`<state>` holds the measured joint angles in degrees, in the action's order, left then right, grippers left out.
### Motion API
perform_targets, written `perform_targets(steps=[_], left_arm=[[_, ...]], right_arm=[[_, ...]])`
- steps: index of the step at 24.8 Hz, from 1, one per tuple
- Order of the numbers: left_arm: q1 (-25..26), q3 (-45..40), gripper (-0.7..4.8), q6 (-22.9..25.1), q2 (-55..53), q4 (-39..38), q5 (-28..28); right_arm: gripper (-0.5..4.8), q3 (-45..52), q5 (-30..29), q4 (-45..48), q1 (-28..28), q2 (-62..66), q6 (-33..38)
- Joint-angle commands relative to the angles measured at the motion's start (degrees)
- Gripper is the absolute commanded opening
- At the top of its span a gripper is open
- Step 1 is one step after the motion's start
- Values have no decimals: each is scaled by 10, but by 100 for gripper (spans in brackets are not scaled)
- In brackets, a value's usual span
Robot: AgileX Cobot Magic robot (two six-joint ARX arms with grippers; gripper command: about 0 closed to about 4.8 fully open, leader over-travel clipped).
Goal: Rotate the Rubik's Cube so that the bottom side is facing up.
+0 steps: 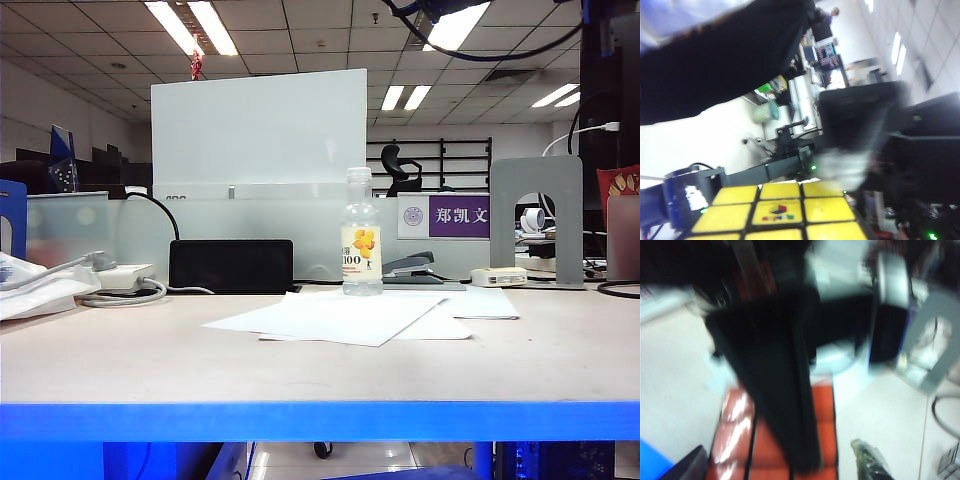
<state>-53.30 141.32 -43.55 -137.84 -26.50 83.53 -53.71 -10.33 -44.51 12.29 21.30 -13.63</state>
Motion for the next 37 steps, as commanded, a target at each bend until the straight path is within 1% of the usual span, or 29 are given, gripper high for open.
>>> perform_targets(steps=[1,3,7,9,10,14,18,22,26,28,29,30,31,32,37], left_arm=[[-5,0,150,4,12,-3,14],[-5,0,150,4,15,-3,12],[-5,0,150,4,23,8,7],[-3,0,150,-5,22,24,-1],[-2,0,150,-13,22,29,-2],[-2,1,150,-19,27,30,-1],[-10,1,150,-25,30,30,-1],[-18,1,150,-23,39,30,-1],[-18,1,150,-23,39,30,-1],[-18,1,150,-23,39,30,-1],[-19,1,150,-23,39,30,-1],[-19,1,150,-23,39,30,-1],[-19,1,150,-23,39,30,-1],[-19,1,150,-23,39,30,-1],[-19,1,151,-23,39,30,-2]], right_arm=[[382,-3,16,21,-2,1,-18],[382,-1,12,19,-1,2,-17],[386,1,-16,-17,-1,2,-11],[420,1,-36,-21,-1,1,-9],[433,1,-35,-23,-1,1,-9],[433,1,-10,-14,-2,1,-17],[433,8,-7,-2,-2,3,-30],[431,39,-1,-1,-1,5,-29],[431,38,2,46,-2,1,-29],[430,38,2,49,-2,2,-29],[423,38,2,44,-2,2,-29],[371,38,2,45,-2,1,-29],[298,38,2,45,-2,1,-29],[258,38,2,45,-2,1,-29],[252,38,2,45,-2,1,-29]])
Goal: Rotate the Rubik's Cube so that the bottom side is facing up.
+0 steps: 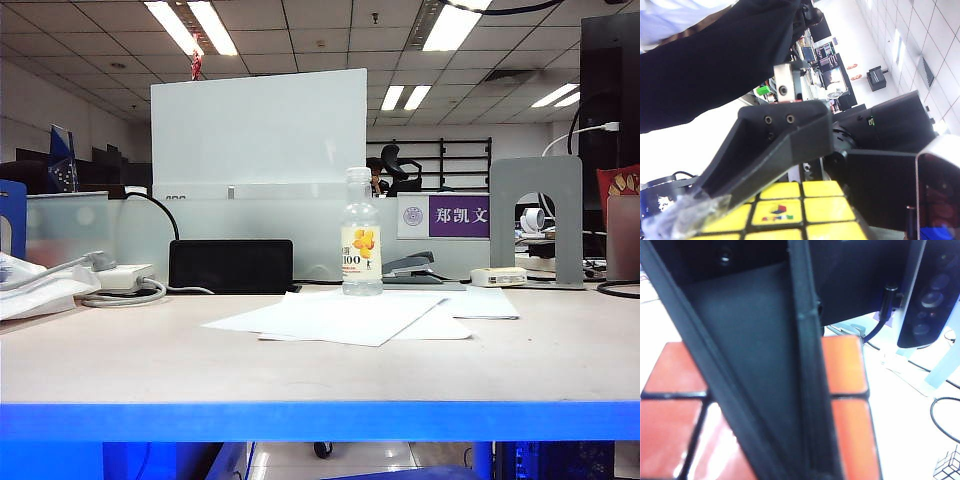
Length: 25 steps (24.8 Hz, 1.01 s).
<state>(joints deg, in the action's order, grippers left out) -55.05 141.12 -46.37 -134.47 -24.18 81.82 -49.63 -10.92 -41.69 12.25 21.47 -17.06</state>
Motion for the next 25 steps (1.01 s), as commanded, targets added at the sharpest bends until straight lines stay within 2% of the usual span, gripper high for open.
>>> perform_targets(steps=[1,4,5,8,9,11,13,17,21,25], left_arm=[[-1,3,151,8,6,7,15],[-1,3,166,18,6,8,10],[-1,3,201,20,6,8,6],[-1,3,235,20,6,21,0],[-1,3,281,20,6,30,-10],[-1,3,407,17,6,47,-33],[-1,3,473,17,6,47,-45],[0,3,473,18,5,58,-81],[24,3,473,20,5,115,-186],[77,3,477,44,6,114,-287]], right_arm=[[251,-3,8,17,-1,-1,5],[251,-3,7,17,-1,-1,5],[251,-3,7,17,-1,-1,5],[251,-3,7,17,0,-1,5],[251,-3,7,17,0,-1,5],[251,-3,7,17,0,-1,5],[251,-3,7,17,0,-1,5],[251,-3,7,17,0,-3,5],[251,-3,6,16,0,-4,6],[251,-3,5,17,0,-3,35]])
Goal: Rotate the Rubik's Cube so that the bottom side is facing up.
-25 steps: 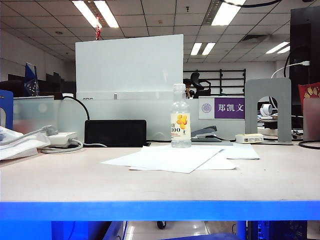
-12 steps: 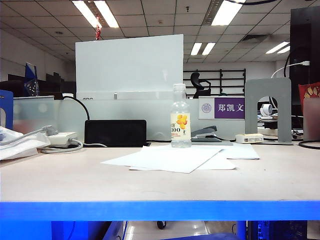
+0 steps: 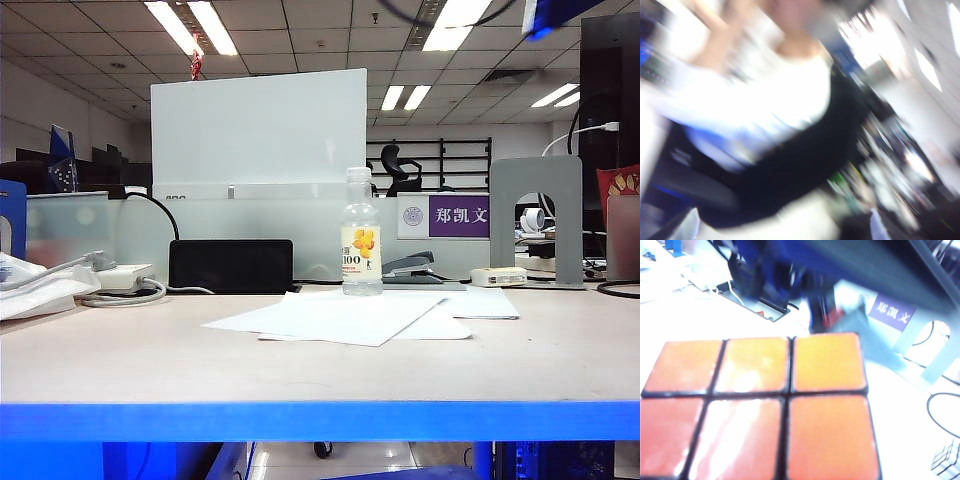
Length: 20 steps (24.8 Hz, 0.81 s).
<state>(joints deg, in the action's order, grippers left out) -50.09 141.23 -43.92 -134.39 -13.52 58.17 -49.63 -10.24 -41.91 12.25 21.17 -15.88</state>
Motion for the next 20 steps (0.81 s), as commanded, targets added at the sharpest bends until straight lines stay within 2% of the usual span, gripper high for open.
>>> perform_targets(steps=[1,3,6,12,13,14,16,18,20], left_arm=[[42,2,479,19,9,4,-70],[76,2,479,36,21,2,-101],[124,2,479,124,58,-39,-165],[196,2,479,290,174,-225,-371],[198,2,479,304,185,-242,-395],[200,2,479,341,209,-274,-440],[200,1,479,397,240,-315,-481],[199,1,479,420,266,-353,-500],[200,1,479,416,292,-394,-520]], right_arm=[[251,-3,-2,19,0,3,24],[251,-3,-3,19,0,8,24],[251,-3,-3,19,0,26,35],[251,-16,-4,18,0,111,70],[251,-23,-4,17,0,123,73],[252,-40,-4,14,0,155,82],[252,-69,-21,14,0,206,84],[252,-101,-40,11,0,259,89],[252,-135,-54,-7,0,314,104]])
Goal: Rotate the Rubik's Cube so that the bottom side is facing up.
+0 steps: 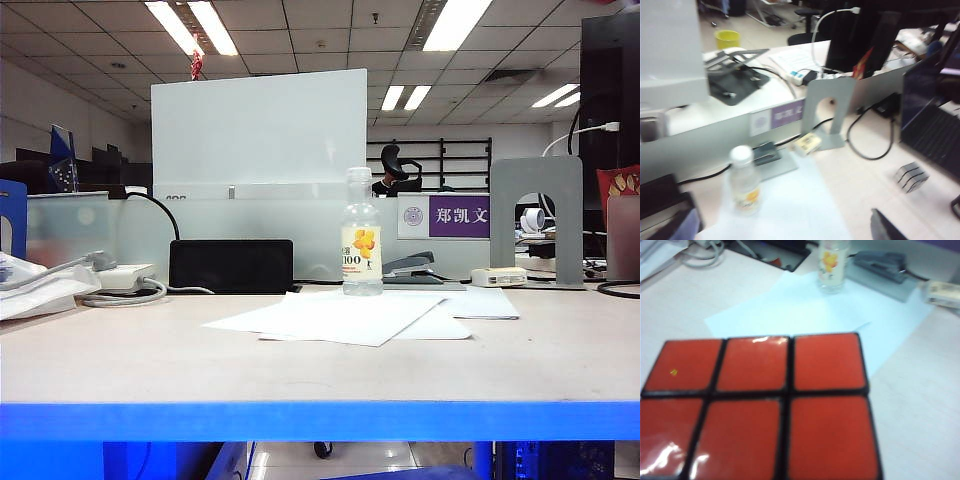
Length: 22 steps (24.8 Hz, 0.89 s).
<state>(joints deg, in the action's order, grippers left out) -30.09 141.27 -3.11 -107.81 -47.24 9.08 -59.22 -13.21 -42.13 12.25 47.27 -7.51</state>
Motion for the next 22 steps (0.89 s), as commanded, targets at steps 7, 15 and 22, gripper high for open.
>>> perform_targets(steps=[7,15,22], left_arm=[[-1,0,474,12,97,-94,-69],[-1,0,474,10,139,-161,-67],[-1,0,474,7,144,-189,-63]], right_arm=[[252,-117,-44,-71,0,182,50],[252,-129,-65,-90,0,240,95],[265,-152,-67,-165,0,331,109]])
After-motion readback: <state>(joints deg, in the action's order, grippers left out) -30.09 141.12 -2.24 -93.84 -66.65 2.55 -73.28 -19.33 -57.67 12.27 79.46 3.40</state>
